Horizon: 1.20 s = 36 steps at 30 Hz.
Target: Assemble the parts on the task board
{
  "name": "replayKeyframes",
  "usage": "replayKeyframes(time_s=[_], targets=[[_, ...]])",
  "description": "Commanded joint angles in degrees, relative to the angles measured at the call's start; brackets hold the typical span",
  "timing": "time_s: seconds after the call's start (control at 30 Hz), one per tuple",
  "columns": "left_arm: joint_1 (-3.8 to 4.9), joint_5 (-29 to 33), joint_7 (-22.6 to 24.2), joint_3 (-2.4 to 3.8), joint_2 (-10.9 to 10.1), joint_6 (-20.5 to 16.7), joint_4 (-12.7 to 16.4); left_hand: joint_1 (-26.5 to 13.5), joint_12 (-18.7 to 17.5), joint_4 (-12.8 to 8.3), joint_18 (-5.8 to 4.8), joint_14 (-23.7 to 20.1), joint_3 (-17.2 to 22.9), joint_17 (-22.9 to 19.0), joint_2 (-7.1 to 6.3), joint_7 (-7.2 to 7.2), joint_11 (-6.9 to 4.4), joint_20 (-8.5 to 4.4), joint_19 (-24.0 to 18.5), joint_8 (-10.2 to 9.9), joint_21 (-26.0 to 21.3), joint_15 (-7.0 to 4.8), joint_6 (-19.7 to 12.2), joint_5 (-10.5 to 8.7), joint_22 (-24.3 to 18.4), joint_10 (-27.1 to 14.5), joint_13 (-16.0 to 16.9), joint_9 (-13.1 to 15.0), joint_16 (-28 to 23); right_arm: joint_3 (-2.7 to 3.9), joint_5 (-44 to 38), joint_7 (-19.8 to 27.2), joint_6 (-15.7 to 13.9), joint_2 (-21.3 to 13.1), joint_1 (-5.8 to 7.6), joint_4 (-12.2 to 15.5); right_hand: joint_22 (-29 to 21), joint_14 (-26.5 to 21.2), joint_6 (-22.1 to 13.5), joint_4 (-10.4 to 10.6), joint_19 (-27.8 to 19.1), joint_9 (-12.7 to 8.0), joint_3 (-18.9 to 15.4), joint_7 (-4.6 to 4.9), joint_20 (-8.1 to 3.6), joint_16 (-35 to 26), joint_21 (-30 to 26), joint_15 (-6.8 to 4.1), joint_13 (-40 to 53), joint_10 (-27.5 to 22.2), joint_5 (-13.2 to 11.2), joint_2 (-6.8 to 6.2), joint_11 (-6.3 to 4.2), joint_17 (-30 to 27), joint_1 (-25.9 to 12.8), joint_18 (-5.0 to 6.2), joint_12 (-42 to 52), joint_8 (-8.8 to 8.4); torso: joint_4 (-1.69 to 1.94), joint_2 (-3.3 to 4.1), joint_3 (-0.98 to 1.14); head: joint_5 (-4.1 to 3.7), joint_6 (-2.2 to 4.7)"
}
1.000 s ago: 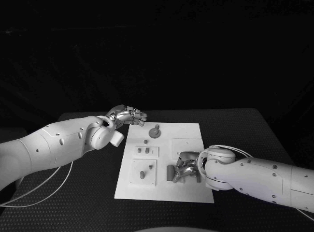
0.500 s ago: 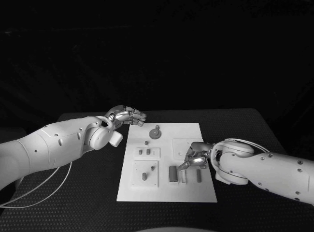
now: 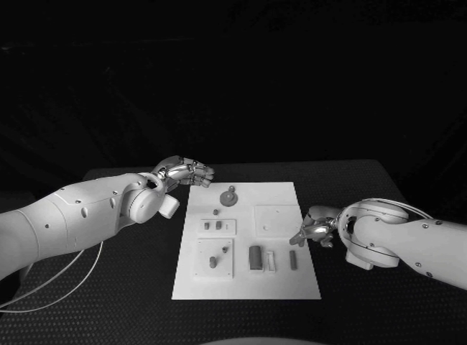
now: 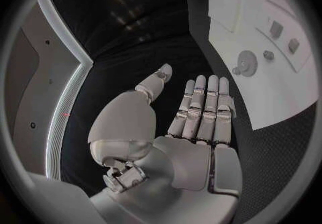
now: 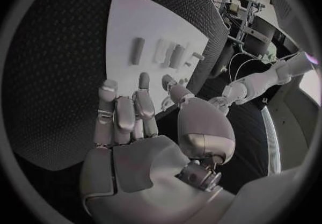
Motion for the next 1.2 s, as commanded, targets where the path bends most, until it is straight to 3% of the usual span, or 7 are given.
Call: replayKeyframes(time_s=[0.03, 0.2, 0.43, 0.87, 1.03, 1.2], targets=[[0.11, 0.04, 0.48, 0.04, -0.12, 0.55, 0.28, -0.54, -0.29, 0.3, 0.81, 0.03, 0.1, 0.1, -0.06, 0.33, 0.1, 0.19, -0.17, 0.19, 0.21, 0.32, -0.06, -0.18, -0.04, -0.14, -0.09, -0.04, -0.31, -0.34, 0.66, -2.76, 2.97, -0.13, -0.07, 0.44, 1.04, 0.34, 0.32, -0.53, -0.04, 0.11, -0.09, 0.02, -0.18, 0.24, 0.16, -0.11, 0.04, 0.34, 0.05, 0.03, -0.02, 0.08, -0.3, 0.92, 0.25, 0.33, -0.04, -0.02, 0.06, -0.44, -0.03], [0.11, 0.04, 0.53, 0.04, -0.04, 0.65, 0.39, -0.54, -0.29, 0.28, 0.81, 0.03, 0.09, 0.12, -0.09, 0.32, 0.1, 0.2, -0.17, 0.21, 0.21, 0.32, -0.03, -0.18, -0.04, -0.14, -0.1, -0.04, -0.33, -0.79, -0.25, -2.82, 2.98, 0.65, -0.38, 0.13, 1.01, 0.37, 0.47, -0.71, -0.05, 0.23, -0.23, -0.05, -0.15, 0.22, 0.14, -0.15, 0.02, 0.33, 0.07, -0.56, -0.09, 0.1, -0.81, 0.92, 0.2, 0.41, 0.0, -0.03, 0.06, -0.59, -0.05], [0.11, 0.04, 0.47, 0.04, 0.02, 0.75, 0.55, -0.56, -0.29, 0.29, 0.81, 0.02, 0.08, 0.14, -0.09, 0.31, 0.1, 0.2, -0.18, 0.23, 0.21, 0.33, 0.0, -0.18, -0.04, -0.15, -0.12, -0.04, -0.35, -1.26, -1.73, -2.9, 2.59, 2.41, -2.15, -1.74, 0.94, 0.39, 0.5, -0.16, -0.01, 0.33, -0.04, -0.1, -0.15, 0.21, 0.08, -0.21, 0.02, 0.37, 0.12, -1.36, -0.14, 0.11, -1.75, 0.92, 0.15, 0.38, 0.09, -0.01, -0.01, -0.62, -0.19], [0.11, 0.04, 0.46, 0.04, -0.15, 0.77, 0.68, -0.59, -0.3, 0.3, 0.81, 0.01, 0.07, 0.19, -0.08, 0.3, 0.11, 0.21, -0.19, 0.24, 0.21, 0.33, 0.01, -0.18, -0.04, -0.16, -0.15, -0.04, -0.4, -1.37, -5.34, -2.36, 2.21, 4.99, -4.17, -4.63, 0.91, 0.31, 0.46, 0.21, 0.0, 0.37, 0.34, -0.11, -0.2, 0.19, 0.05, -0.23, -0.04, 0.32, 0.15, -1.66, -0.15, 0.0, -2.01, 0.92, 0.06, 0.33, 0.08, -0.01, 0.0, -0.46, -0.48], [0.11, 0.04, 0.44, 0.04, -0.21, 0.78, 0.89, -0.61, -0.3, 0.31, 0.81, 0.01, 0.06, 0.21, -0.09, 0.3, 0.11, 0.22, -0.2, 0.24, 0.21, 0.34, -0.01, -0.18, -0.03, -0.16, -0.16, -0.05, -0.42, -1.37, -11.09, -2.35, 1.44, 5.57, -4.97, -5.61, 0.91, 0.03, 0.36, 0.31, -0.04, 0.38, 0.55, -0.08, -0.21, 0.15, 0.01, -0.23, -0.37, 0.0, 0.13, -1.4, -0.13, -0.36, -2.05, 0.92, -0.32, 0.26, 0.11, 0.0, 0.02, -0.42, -0.59], [0.11, 0.0, 0.62, 0.04, -0.38, 0.79, 0.96, -0.64, -0.3, 0.33, 0.81, 0.0, 0.05, 0.23, -0.07, 0.3, 0.11, 0.22, -0.2, 0.24, 0.21, 0.35, -0.01, -0.18, -0.03, -0.17, -0.17, -0.06, -0.44, -1.43, -16.45, -2.51, 4.73, 6.29, -5.46, -5.93, 0.97, -0.88, -0.27, -1.13, -0.42, 0.36, 0.92, 0.15, -0.17, -0.03, -0.08, -0.08, -1.05, -0.93, 0.08, -1.1, 0.09, -1.27, -1.09, 0.92, -1.24, -0.11, 0.09, 0.0, 0.0, -0.21, -0.72]])
